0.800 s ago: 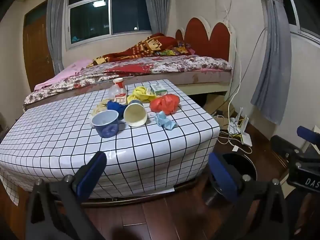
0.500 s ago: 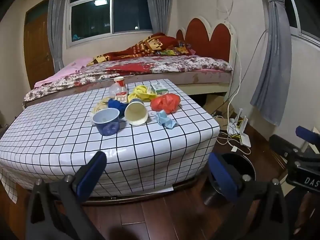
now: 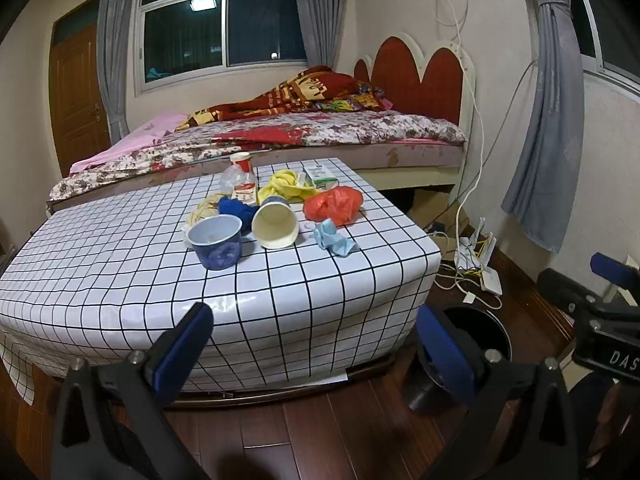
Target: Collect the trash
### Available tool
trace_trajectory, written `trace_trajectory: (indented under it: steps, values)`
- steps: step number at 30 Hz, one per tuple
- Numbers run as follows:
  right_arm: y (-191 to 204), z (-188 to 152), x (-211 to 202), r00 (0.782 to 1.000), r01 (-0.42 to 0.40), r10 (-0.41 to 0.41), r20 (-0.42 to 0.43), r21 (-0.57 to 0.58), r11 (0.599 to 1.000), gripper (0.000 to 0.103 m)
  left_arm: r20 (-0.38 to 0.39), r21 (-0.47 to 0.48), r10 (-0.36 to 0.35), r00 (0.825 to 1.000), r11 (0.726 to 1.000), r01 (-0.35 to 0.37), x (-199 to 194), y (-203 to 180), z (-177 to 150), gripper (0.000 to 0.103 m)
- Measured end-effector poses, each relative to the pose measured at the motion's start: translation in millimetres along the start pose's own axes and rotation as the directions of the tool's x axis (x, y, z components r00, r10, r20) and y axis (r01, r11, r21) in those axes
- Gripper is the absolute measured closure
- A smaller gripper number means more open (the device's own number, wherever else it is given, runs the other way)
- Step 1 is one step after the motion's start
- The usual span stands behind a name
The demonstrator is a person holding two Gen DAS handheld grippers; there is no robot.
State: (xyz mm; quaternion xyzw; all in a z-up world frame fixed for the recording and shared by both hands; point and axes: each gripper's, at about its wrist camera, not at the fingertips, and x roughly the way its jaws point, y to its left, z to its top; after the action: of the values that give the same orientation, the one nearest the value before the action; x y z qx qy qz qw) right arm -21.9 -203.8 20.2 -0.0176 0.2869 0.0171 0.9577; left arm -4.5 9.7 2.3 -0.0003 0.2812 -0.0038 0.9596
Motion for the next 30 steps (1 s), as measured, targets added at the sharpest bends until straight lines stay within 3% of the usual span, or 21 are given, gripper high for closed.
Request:
trace_trajectory:
  steps: [30]
  values:
    - [-0.7,-1.1,3.6,1.0,-0.008,0.008,-0.007,0.004,1.0,0.001,0.0,0.006,0.0,1.0,1.0,0.0,-0.3,-5.0,-3.0,0.001]
